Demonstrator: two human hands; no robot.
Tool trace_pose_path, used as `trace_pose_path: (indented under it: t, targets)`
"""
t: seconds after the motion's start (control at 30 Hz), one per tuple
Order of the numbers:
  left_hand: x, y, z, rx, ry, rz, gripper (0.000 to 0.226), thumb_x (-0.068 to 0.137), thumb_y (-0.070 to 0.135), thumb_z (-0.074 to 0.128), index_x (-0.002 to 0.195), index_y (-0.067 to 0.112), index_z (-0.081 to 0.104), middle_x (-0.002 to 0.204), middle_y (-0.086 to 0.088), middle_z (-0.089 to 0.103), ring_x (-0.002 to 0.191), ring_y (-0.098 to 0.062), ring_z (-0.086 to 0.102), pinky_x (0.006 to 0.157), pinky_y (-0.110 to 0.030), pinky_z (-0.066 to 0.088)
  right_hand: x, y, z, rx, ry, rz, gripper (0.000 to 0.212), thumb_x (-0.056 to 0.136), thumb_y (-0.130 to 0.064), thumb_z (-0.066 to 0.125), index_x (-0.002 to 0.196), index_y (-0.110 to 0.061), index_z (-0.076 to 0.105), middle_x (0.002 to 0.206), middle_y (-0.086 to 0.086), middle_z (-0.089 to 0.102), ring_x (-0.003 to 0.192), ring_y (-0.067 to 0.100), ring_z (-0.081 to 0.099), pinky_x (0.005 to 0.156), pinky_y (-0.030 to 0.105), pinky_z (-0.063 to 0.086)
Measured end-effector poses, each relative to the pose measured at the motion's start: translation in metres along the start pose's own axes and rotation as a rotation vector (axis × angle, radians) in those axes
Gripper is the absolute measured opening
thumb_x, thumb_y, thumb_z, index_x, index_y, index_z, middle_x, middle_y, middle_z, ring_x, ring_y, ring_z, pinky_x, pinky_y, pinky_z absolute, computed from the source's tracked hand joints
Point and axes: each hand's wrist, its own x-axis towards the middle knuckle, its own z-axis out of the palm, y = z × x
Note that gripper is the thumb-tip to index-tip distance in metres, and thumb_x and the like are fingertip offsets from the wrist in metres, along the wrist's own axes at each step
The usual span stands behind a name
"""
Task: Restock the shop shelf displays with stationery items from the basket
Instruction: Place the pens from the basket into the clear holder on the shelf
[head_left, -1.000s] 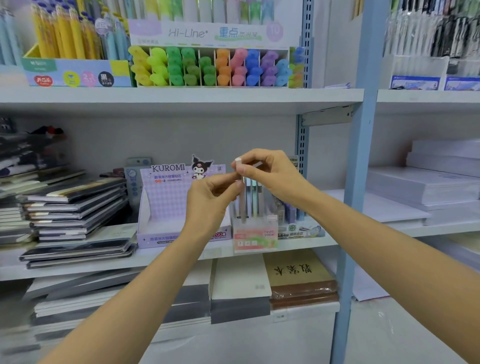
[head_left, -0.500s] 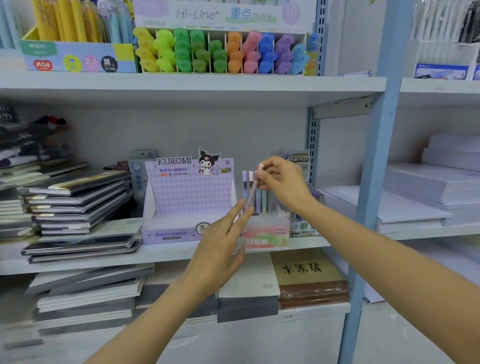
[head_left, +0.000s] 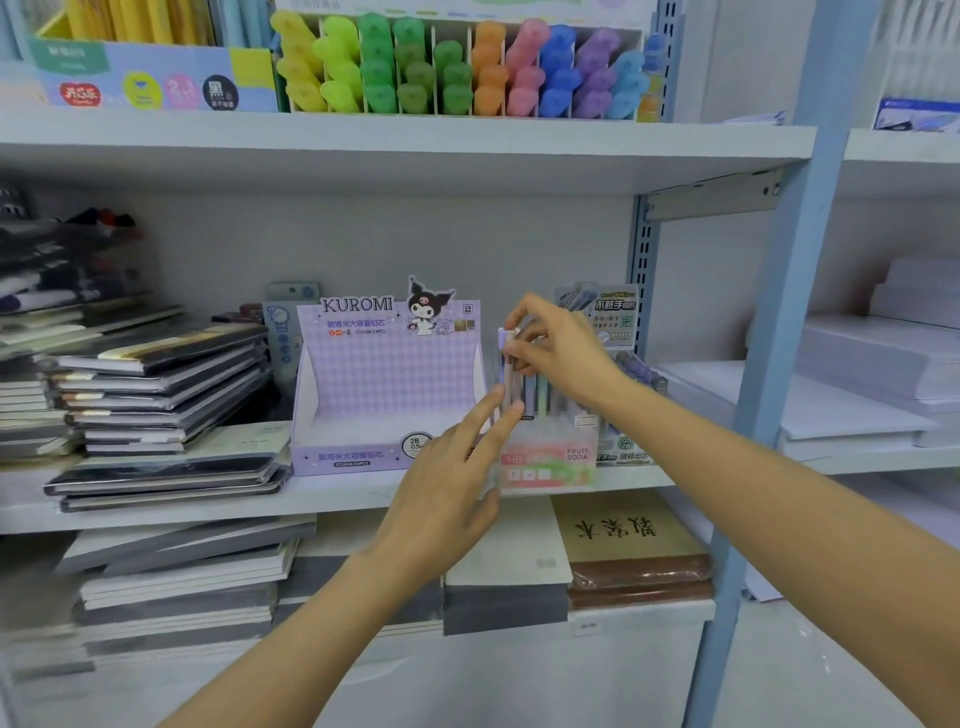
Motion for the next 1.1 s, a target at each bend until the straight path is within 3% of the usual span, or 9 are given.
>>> trace_pose_path:
  t: [0.13, 0.3, 0.43, 0.57, 0.73, 0.83, 0.93, 1.0, 1.1]
  targets:
    - [0.001, 0.001, -0.002, 0.018, -0.001, -0.002, 0.093, 0.084, 0.016, 0.066, 0.154, 0.032, 0.006, 0.163, 0.007, 0.005, 0.12, -0.014, 0.047, 0.089, -0.022, 0.036, -0.003, 0.0, -0.004, -0.163, -0.028, -0.003, 0.015, 0.093, -0.012, 0.06, 0.107, -0.011, 0.065, 0.093, 0.004, 0.07, 0.082, 0.019, 0.069, 0.085, 0.043, 0.055]
    - [0.001, 0.009, -0.007, -0.012, -0.019, -0.019, 0.09, 0.091, 0.022, 0.061, 0.152, 0.037, -0.003, 0.162, 0.014, -0.004, 0.129, -0.011, 0.04, 0.097, -0.026, 0.039, -0.034, -0.016, -0.016, -0.13, 0.069, -0.102, 0.024, 0.095, -0.013, 0.059, 0.118, -0.013, 0.064, 0.104, 0.0, 0.068, 0.093, 0.01, 0.063, 0.087, 0.03, 0.053]
    - [-0.023, 0.012, -0.004, -0.053, 0.167, -0.085, 0.066, 0.085, 0.007, 0.064, 0.145, 0.018, 0.04, 0.151, -0.005, 0.035, 0.122, -0.019, 0.048, 0.097, -0.032, 0.041, -0.089, -0.034, -0.01, 0.037, 0.145, -0.263, 0.012, 0.094, -0.014, 0.06, 0.103, -0.01, 0.067, 0.09, -0.004, 0.068, 0.078, 0.009, 0.063, 0.068, 0.025, 0.052]
    - [-0.09, 0.008, 0.032, -0.104, 0.275, -0.221, 0.039, 0.079, -0.001, 0.058, 0.117, 0.007, 0.059, 0.116, -0.009, 0.055, 0.104, -0.026, 0.053, 0.086, -0.035, 0.045, -0.155, -0.027, 0.035, 0.157, -0.187, -0.185, 0.011, 0.094, -0.021, 0.06, 0.093, -0.013, 0.067, 0.078, -0.004, 0.066, 0.065, 0.011, 0.063, 0.057, 0.028, 0.053]
    - [-0.209, 0.006, 0.102, -0.159, -0.043, -0.421, 0.036, 0.076, -0.009, 0.066, 0.106, 0.011, 0.063, 0.104, -0.005, 0.058, 0.091, -0.024, 0.057, 0.071, -0.032, 0.046, -0.235, 0.028, 0.13, 0.004, -0.653, 0.01, 0.021, 0.095, -0.035, 0.057, 0.092, -0.019, 0.07, 0.073, -0.01, 0.066, 0.056, 0.001, 0.056, 0.063, 0.027, 0.05]
    - [-0.28, 0.007, 0.138, -0.16, -0.361, -0.583, 0.034, 0.084, 0.001, 0.063, 0.116, 0.012, 0.063, 0.117, -0.008, 0.058, 0.105, -0.03, 0.057, 0.085, -0.037, 0.046, -0.282, 0.074, 0.177, -0.063, -0.859, 0.159, 0.022, 0.096, -0.032, 0.058, 0.095, -0.014, 0.07, 0.078, -0.004, 0.067, 0.063, 0.006, 0.051, 0.065, 0.028, 0.043]
    - [-0.337, 0.008, 0.163, -0.127, -0.706, -0.767, 0.047, 0.098, 0.023, 0.049, 0.144, 0.018, 0.038, 0.154, -0.005, 0.031, 0.138, -0.024, 0.034, 0.109, -0.031, 0.029, -0.329, 0.117, 0.214, -0.084, -0.967, 0.384, 0.026, 0.095, -0.034, 0.057, 0.096, -0.012, 0.069, 0.09, 0.008, 0.071, 0.076, 0.019, 0.06, 0.068, 0.031, 0.046]
    - [-0.363, 0.01, 0.173, -0.136, -0.881, -0.859, 0.057, 0.102, 0.031, 0.041, 0.153, 0.019, 0.018, 0.162, -0.002, 0.011, 0.145, -0.019, 0.022, 0.113, -0.028, 0.023, -0.359, 0.139, 0.237, -0.092, -0.995, 0.554, 0.029, 0.095, -0.038, 0.056, 0.094, -0.011, 0.068, 0.09, 0.01, 0.07, 0.083, 0.025, 0.064, 0.073, 0.034, 0.05]
    - [-0.388, 0.015, 0.182, -0.161, -0.968, -0.898, 0.061, 0.103, 0.033, 0.038, 0.154, 0.015, 0.008, 0.163, 0.0, 0.005, 0.147, -0.017, 0.016, 0.115, -0.026, 0.022, -0.401, 0.158, 0.27, -0.095, -1.029, 0.752, 0.032, 0.094, -0.033, 0.055, 0.097, -0.004, 0.068, 0.089, 0.012, 0.069, 0.089, 0.029, 0.065, 0.072, 0.035, 0.05]
